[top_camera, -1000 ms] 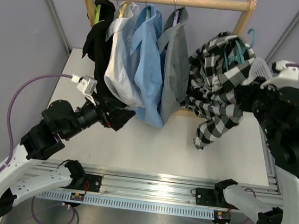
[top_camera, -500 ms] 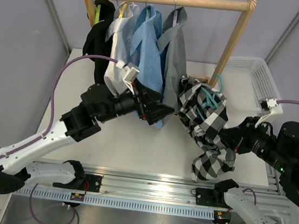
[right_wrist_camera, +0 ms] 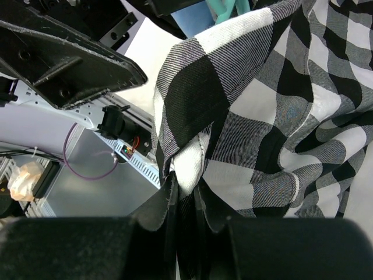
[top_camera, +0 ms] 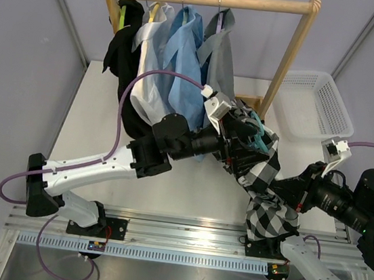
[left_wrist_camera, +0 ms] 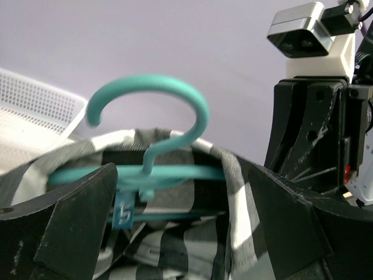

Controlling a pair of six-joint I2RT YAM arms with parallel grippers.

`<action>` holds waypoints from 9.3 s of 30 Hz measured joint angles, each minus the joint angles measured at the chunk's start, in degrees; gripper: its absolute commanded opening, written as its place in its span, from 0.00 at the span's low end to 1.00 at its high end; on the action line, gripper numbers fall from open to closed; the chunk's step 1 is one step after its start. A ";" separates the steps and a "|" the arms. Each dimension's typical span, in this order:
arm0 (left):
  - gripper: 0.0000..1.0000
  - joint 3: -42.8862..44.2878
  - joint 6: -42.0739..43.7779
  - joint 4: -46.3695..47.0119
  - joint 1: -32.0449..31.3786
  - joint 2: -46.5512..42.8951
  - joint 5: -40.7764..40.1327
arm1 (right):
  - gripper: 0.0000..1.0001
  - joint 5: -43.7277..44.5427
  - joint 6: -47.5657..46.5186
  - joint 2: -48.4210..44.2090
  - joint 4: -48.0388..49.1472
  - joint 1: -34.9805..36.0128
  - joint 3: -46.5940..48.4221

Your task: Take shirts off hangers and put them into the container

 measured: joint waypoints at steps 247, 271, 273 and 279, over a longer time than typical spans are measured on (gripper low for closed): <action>0.00 35.76 28.98 -54.31 -4.57 21.90 -22.99 | 0.30 -5.25 -0.07 3.43 -2.12 0.26 -9.11; 0.99 28.65 21.88 -48.87 -8.11 11.26 -26.58 | 0.00 -0.68 0.37 2.71 -3.96 0.20 -8.55; 0.99 26.08 21.62 -47.28 -10.78 7.39 -29.77 | 0.00 0.46 0.35 2.69 -4.22 0.20 -7.10; 0.99 15.19 21.27 -39.39 -22.01 -12.96 -35.45 | 0.00 4.48 0.09 2.89 -4.76 0.22 1.46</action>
